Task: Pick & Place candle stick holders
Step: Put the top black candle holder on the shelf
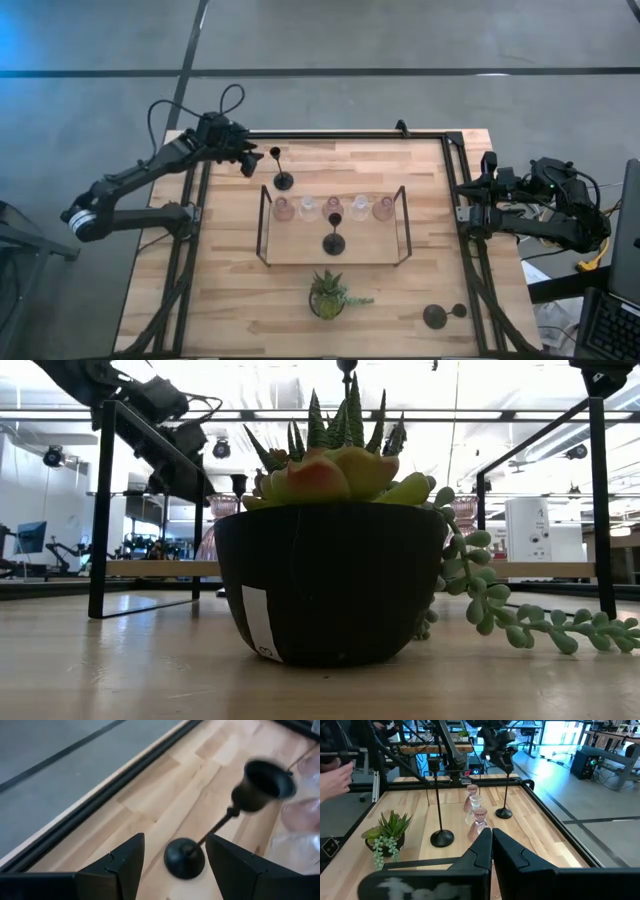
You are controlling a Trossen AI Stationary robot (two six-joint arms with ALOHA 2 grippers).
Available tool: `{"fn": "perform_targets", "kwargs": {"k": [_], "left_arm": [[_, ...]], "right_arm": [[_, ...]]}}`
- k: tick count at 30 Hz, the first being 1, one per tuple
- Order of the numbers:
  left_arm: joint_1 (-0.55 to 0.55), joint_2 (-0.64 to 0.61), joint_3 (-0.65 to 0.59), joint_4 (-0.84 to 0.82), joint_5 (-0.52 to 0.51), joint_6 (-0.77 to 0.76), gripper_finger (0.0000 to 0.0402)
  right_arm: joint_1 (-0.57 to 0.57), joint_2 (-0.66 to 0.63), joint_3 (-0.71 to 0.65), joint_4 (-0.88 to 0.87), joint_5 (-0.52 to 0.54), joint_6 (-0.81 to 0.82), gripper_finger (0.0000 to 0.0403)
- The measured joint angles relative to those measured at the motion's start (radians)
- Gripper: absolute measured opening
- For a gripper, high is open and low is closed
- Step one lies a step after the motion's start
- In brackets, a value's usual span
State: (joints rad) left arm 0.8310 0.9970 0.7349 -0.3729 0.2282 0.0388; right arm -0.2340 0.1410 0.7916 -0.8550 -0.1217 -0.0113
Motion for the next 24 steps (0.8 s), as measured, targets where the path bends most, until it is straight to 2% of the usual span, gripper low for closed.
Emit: {"fn": "perform_targets", "kwargs": {"k": [5, 11, 18, 24], "left_arm": [[-0.004, 0.001, -0.061, 0.021, 0.056, 0.092, 0.0215], [-0.005, 0.004, -0.120, 0.123, 0.138, 0.164, 0.0215], [-0.012, 0.052, -0.132, 0.221, 0.200, 0.167, 0.0215], [-0.036, 0.139, -0.111, 0.253, 0.206, 0.165, 0.0215]], "right_arm": [[0.000, 0.000, 0.000, 0.000, 0.000, 0.000, 0.0008], [0.000, 0.000, 0.000, 0.000, 0.000, 0.000, 0.0008], [0.000, 0.000, 0.000, 0.000, 0.000, 0.000, 0.0008], [0.000, 0.000, 0.000, 0.000, 0.000, 0.000, 0.0008]]}}
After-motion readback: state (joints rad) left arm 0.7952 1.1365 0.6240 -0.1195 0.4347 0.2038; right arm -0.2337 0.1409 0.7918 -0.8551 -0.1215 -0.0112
